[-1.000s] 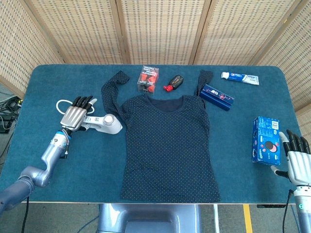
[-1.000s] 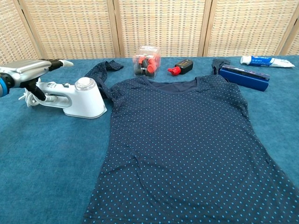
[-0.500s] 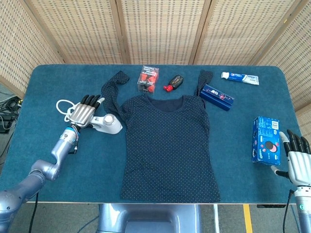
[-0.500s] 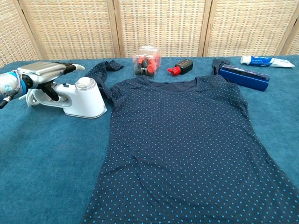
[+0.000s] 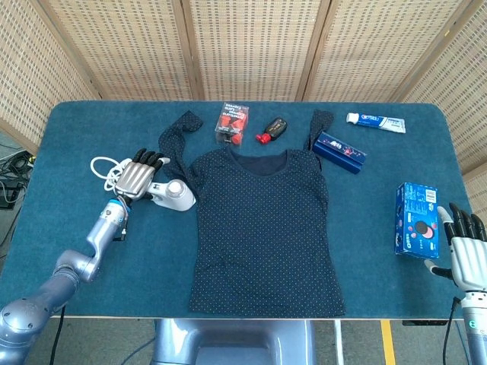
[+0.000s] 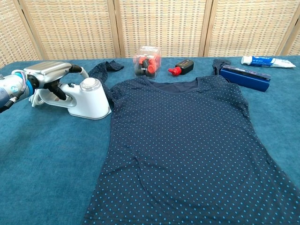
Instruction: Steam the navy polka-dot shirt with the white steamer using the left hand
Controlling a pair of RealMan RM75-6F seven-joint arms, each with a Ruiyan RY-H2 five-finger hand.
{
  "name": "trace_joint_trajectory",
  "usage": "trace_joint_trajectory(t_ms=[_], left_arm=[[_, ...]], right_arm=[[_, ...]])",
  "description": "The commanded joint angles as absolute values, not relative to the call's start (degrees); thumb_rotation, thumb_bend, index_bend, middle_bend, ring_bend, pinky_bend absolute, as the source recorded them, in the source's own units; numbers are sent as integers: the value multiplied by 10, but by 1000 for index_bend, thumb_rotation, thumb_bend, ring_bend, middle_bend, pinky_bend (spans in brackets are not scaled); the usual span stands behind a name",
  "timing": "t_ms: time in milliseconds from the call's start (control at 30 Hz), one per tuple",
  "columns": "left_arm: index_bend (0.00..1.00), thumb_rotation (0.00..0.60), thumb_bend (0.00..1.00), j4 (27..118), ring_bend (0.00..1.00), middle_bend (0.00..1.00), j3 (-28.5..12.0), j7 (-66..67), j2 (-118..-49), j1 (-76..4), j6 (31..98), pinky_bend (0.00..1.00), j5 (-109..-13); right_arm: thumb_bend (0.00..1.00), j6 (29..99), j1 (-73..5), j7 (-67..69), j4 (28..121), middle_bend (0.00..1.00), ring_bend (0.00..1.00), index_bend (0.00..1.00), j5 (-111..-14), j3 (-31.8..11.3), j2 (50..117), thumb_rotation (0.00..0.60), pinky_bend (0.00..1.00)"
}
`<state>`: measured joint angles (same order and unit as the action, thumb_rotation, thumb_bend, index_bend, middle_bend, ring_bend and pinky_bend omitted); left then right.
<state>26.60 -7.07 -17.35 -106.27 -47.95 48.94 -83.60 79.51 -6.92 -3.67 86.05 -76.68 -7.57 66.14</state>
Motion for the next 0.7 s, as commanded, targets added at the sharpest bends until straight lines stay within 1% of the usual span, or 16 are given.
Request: trace_joint_trajectory(t_ms=[33, 67, 167, 300, 467, 567, 700], left_arm=[[659, 600, 513, 243, 435, 541, -64, -178, -1075, -478, 511, 444, -844], [698, 600, 543, 237, 461, 572, -63, -179, -1078, -477, 518, 484, -846], [772, 600, 595, 222, 510, 633, -61, -185, -1085, -475, 532, 547, -848], [846, 600, 597, 211, 551, 685, -57, -186, -1090, -475, 543, 593, -851], [965, 600, 612, 203, 639, 784, -53, -190, -1094, -470, 564, 693, -857], [985, 600, 639, 204, 675, 817, -52, -205, -1094, -467, 585, 727, -860], [991, 600, 657, 208, 687, 828, -49, -231, -1088, -462, 622, 741, -867]], right_arm=[[0, 796, -69, -36, 861, 0, 0, 11, -767, -76, 661, 600, 0], [0, 796, -69, -36, 861, 0, 0, 11, -767, -76, 661, 600, 0], [0, 796, -69, -36, 862, 0, 0, 11, -768, -75, 661, 600, 0], [0, 797, -69, -36, 863, 0, 0, 12, -769, -74, 660, 600, 0], [0, 798, -69, -37, 864, 0, 0, 14, -770, -74, 661, 600, 0], [0, 798, -69, -37, 864, 0, 0, 16, -770, -74, 661, 600, 0], [0, 798, -69, -37, 864, 0, 0, 21, -770, -74, 661, 600, 0]])
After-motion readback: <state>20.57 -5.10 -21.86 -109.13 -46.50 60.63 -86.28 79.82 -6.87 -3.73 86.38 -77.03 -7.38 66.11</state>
